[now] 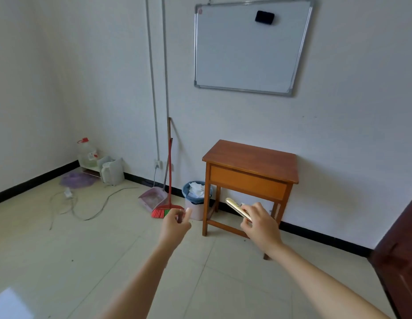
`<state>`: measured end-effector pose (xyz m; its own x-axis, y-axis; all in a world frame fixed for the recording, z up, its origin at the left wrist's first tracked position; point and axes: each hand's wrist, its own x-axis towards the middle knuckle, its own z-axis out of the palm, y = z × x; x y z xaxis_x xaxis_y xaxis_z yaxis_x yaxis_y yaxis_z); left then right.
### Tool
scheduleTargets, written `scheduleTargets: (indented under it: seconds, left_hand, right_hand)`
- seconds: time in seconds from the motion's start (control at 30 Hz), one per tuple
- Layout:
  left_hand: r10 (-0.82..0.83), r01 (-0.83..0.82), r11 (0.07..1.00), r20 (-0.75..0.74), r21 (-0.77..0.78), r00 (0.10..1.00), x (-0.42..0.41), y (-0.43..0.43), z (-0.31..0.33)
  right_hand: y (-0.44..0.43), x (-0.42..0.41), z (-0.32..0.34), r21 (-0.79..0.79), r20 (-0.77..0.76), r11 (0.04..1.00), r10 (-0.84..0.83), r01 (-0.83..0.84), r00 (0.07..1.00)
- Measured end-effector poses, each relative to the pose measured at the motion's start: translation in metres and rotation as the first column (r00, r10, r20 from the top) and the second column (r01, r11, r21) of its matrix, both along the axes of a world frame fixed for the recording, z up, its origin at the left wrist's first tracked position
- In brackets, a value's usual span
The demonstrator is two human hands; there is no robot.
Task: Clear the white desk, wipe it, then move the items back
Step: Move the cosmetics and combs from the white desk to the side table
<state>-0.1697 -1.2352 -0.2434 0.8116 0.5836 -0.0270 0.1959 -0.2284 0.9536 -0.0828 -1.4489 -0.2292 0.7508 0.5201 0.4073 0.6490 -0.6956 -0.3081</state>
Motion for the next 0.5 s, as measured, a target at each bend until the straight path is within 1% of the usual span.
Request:
scheduleTargets:
  seconds: [0.2, 0.37, 0.5]
  left_hand:
    - [0.038, -0.038, 0.998, 0.002, 0.05, 0.999, 0.047, 0.034, 0.007]
    - [0.021, -0.023, 0.997, 0.024, 0.08, 0.999, 0.121, 0.058, 0.013]
    - [-0.02, 0.019, 0.995, 0.002, 0.096, 1.0, 0.193, 0.085, 0.021]
  right_hand:
    - [0.051, 0.04, -0.003, 0.01, -0.005, 0.999, 0.031, -0.031, 1.0]
    - [0.084, 0.098, -0.006, 0.054, 0.0, 0.998, 0.015, -0.015, 1.0]
    - [0.112, 0.163, -0.003, 0.085, 0.0, 0.996, -0.005, 0.005, 1.0]
